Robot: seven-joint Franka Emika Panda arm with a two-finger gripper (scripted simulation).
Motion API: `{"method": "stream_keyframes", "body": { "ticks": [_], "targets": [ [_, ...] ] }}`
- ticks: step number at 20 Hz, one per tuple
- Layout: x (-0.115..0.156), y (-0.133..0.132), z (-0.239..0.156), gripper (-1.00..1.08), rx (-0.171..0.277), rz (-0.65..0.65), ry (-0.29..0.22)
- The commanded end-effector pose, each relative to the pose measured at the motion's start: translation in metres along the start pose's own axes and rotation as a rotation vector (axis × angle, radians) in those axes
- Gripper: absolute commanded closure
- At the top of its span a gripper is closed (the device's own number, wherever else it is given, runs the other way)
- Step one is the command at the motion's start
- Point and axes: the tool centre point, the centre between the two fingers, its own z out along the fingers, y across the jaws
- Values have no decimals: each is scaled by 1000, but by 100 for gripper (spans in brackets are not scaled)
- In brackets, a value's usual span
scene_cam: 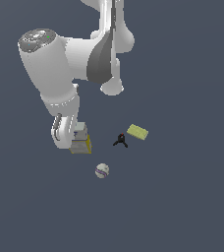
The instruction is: Pick up a designated object from a clutter of objects.
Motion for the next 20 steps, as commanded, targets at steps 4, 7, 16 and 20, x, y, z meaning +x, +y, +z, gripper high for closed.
{"method": "stream_keyframes", "body": {
  "ticks": [4, 7, 16, 20],
  "targets": [
    [-4, 18, -60, 108, 1, 1, 1],
    [-6, 29, -95, 108, 1, 1, 2],
    [-12, 53, -181, 108, 1, 1, 2],
    [-13, 59, -207, 108, 1, 1, 1]
  ]
}}
